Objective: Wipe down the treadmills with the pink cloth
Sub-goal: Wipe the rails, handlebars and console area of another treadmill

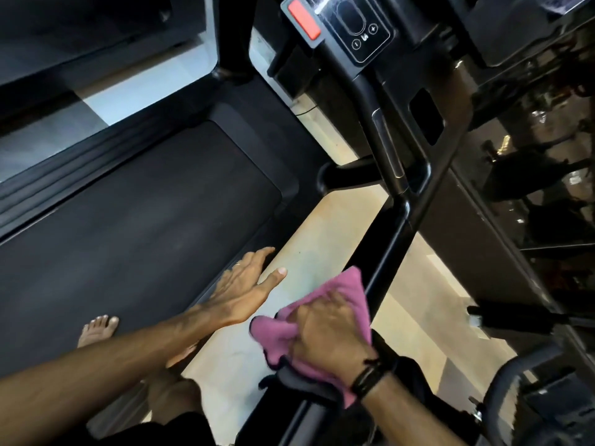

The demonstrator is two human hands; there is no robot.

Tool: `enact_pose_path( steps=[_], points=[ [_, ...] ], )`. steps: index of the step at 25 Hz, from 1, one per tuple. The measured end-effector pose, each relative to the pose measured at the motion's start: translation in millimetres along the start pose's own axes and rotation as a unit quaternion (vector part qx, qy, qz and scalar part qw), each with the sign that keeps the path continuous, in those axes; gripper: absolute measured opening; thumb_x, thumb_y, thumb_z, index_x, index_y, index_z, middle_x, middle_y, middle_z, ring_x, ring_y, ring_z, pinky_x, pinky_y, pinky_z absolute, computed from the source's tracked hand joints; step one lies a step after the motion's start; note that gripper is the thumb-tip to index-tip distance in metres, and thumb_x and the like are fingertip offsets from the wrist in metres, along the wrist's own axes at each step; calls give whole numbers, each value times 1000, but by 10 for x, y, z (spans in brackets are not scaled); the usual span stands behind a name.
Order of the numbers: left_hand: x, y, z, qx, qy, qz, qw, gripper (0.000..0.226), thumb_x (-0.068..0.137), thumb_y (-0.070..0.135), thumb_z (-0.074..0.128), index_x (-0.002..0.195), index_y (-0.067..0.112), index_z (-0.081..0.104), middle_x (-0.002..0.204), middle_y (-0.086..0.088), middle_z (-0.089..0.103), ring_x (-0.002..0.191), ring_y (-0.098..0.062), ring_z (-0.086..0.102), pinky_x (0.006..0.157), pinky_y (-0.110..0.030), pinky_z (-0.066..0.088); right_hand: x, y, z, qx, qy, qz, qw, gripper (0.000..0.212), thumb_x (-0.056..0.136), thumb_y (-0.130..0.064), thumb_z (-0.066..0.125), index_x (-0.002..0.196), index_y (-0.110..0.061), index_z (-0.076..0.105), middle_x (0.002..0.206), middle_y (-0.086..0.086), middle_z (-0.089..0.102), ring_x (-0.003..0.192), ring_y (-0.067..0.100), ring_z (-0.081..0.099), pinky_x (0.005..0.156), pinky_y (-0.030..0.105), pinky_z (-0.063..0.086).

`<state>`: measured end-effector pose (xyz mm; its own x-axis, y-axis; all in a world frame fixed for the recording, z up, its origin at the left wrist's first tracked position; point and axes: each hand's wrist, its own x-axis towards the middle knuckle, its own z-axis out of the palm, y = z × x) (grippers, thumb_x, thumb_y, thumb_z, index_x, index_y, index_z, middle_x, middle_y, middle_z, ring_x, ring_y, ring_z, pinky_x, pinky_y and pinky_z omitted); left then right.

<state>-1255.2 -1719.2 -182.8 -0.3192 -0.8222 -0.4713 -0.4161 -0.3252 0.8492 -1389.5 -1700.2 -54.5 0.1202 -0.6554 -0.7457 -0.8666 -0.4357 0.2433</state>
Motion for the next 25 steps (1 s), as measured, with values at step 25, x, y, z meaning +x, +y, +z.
enact_pose_path(
  steps=[25],
  points=[
    [694, 353, -92, -144, -41, -8, 989, 88, 72, 84, 22, 149, 41, 27, 150, 2, 39, 131, -23, 46, 110, -53, 35, 433, 187, -33, 1, 28, 156, 987, 38, 90, -40, 51, 114, -16, 68, 113, 11, 68, 123, 38, 54, 119, 52, 13]
  ],
)
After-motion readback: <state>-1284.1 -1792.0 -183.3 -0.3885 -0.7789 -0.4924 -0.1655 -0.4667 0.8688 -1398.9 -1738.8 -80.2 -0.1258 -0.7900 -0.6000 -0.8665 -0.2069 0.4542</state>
